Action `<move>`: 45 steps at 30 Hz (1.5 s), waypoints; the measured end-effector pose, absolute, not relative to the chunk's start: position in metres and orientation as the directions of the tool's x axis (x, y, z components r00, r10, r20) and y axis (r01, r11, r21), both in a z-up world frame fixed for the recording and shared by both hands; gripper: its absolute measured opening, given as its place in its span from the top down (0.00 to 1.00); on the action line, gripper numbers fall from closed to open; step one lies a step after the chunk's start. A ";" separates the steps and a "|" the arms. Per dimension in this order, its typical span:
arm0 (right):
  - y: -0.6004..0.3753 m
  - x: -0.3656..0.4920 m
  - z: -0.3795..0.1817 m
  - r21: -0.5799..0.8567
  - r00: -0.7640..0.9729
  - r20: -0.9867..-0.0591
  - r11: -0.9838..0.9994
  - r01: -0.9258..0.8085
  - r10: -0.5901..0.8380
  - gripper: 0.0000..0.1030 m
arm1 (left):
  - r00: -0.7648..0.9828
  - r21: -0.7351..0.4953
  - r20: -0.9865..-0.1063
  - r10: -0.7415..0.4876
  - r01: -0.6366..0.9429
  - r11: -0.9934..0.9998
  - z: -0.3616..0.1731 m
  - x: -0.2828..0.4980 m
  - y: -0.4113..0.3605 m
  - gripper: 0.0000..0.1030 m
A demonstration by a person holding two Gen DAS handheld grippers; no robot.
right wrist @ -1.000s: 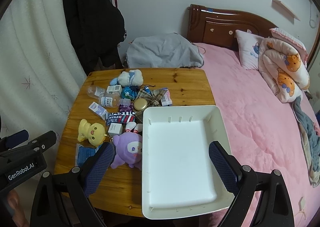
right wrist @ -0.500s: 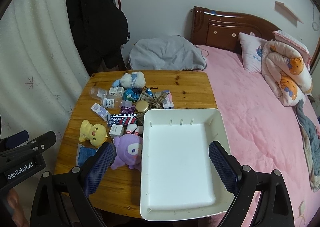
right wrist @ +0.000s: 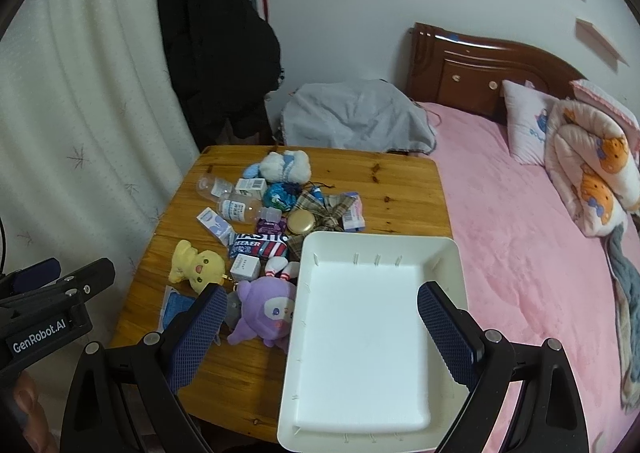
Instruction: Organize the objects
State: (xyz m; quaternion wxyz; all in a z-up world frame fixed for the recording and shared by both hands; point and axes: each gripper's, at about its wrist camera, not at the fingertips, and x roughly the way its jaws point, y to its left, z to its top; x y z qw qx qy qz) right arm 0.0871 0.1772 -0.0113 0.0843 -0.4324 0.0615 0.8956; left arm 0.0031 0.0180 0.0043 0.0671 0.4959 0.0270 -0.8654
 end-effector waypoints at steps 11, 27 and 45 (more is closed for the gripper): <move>0.155 0.078 -0.010 0.069 -0.651 -0.759 -0.995 -0.068 -0.008 0.06 | -0.509 0.070 -0.838 -0.196 0.256 -0.964 0.004 0.007 -0.016 0.19; 0.073 0.023 -0.046 0.193 -0.546 -0.820 -0.981 0.020 -0.173 0.06 | -0.467 0.056 -0.884 -0.009 -0.088 -0.995 -0.062 -0.077 -0.099 0.15; 0.012 0.002 -0.170 0.218 -0.454 -0.884 -0.957 -0.192 -0.110 0.06 | -0.313 0.228 -0.940 0.138 -0.875 -0.428 -0.190 -0.139 -0.034 0.15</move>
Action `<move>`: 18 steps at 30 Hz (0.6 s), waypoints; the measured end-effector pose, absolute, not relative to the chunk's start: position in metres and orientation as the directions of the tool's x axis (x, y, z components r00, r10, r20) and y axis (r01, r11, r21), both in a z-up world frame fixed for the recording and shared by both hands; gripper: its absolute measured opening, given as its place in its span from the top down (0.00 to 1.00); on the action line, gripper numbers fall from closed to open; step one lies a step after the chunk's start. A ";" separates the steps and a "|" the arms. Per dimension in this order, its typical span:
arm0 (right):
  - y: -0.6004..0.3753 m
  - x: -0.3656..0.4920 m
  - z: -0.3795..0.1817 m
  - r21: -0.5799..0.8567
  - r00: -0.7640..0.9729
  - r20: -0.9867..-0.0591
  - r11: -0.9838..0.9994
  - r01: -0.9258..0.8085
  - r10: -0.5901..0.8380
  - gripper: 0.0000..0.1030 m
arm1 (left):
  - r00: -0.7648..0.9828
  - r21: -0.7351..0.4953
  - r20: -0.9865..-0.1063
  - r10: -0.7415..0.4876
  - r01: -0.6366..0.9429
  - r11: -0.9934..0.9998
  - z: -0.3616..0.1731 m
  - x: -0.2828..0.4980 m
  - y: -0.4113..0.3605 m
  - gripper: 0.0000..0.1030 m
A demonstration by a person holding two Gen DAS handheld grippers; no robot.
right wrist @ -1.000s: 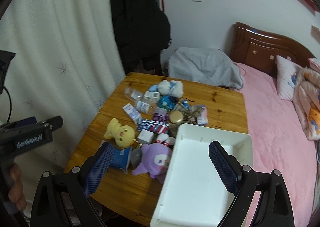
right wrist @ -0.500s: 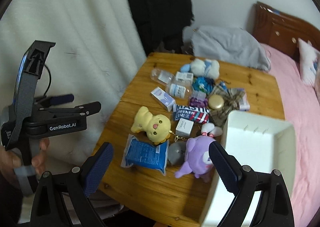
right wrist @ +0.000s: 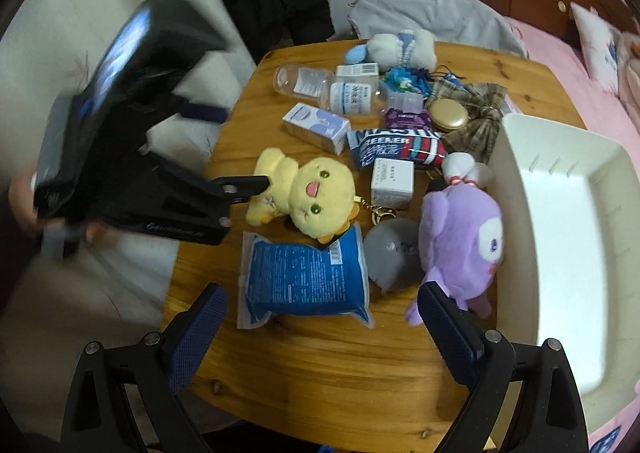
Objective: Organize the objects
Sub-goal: 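Grasp the yellow plush chick with the left gripper while the right gripper grasps the blue packet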
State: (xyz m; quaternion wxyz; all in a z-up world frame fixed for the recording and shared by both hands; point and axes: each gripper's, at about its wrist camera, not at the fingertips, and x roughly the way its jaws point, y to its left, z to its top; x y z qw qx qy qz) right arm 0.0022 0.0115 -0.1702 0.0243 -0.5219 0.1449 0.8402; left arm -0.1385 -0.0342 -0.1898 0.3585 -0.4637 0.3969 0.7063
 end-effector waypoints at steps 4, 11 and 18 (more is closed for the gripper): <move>-0.013 0.003 -0.185 0.160 -0.485 -0.869 -0.983 -0.092 -0.096 0.06 | -0.247 0.189 -0.960 0.134 -0.920 -0.342 -0.210 -0.141 -0.023 0.15; -0.037 -0.008 -0.214 0.054 -0.506 -0.862 -0.999 -0.006 -0.043 0.06 | -0.148 0.097 -0.981 0.123 -0.932 -0.350 -0.233 -0.151 -0.014 0.15; -0.047 -0.018 -0.226 -0.006 -0.520 -0.853 -0.996 0.094 -0.044 0.06 | -0.077 0.022 -0.991 0.112 -0.906 -0.422 -0.242 -0.163 -0.017 0.17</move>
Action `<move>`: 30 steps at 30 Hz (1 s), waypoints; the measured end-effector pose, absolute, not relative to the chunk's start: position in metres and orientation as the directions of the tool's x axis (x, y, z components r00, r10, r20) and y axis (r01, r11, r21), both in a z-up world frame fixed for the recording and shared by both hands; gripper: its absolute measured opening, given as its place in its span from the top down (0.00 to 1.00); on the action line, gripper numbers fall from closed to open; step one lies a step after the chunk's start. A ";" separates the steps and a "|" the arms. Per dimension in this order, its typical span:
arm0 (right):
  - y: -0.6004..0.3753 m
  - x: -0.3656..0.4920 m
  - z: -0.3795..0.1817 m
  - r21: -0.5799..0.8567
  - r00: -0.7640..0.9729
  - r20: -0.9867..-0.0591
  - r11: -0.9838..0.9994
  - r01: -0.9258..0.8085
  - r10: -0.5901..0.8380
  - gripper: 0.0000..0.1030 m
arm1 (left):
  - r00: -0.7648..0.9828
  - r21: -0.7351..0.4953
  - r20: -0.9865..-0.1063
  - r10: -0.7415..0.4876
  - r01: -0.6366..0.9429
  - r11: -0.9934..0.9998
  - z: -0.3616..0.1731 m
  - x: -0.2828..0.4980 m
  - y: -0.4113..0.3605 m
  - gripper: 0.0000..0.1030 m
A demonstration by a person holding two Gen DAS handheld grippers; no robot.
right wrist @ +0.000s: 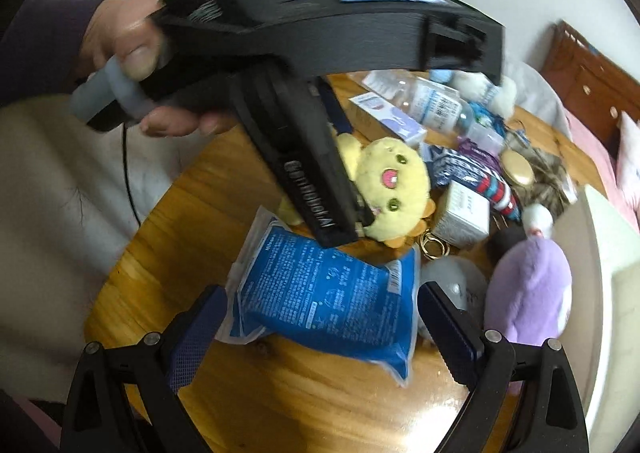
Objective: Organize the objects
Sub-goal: 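Grasp the yellow plush chick with the left gripper while the right gripper grasps the blue packet, then lift the yellow chick and blue packet and carry both toward the white tray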
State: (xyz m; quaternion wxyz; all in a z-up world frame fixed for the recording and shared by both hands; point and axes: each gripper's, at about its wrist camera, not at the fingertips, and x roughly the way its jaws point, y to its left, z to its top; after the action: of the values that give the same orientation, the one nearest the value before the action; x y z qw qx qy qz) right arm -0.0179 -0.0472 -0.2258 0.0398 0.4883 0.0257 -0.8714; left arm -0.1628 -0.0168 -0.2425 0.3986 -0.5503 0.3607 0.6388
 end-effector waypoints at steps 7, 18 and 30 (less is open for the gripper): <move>-0.067 -0.016 -0.233 -0.101 -0.523 -0.851 -0.959 0.265 -0.055 0.07 | -0.072 0.043 -0.995 0.065 -0.929 -0.366 -0.252 -0.156 -0.019 0.32; -0.082 -0.018 -0.243 -0.169 -0.500 -0.865 -0.916 0.363 -0.038 0.17 | -0.057 0.033 -0.997 0.053 -0.924 -0.382 -0.244 -0.141 -0.025 0.36; -0.103 -0.024 -0.245 -0.233 -0.479 -0.877 -0.842 0.487 -0.035 0.32 | -0.040 0.013 -0.997 0.059 -0.919 -0.394 -0.234 -0.119 -0.038 0.39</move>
State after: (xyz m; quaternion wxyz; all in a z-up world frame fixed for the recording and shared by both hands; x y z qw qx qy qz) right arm -0.0240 -0.1029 -0.2453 0.1576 0.4853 0.2331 -0.8279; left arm -0.1194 -0.0380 -0.2344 0.3990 -0.5665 0.3795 0.6130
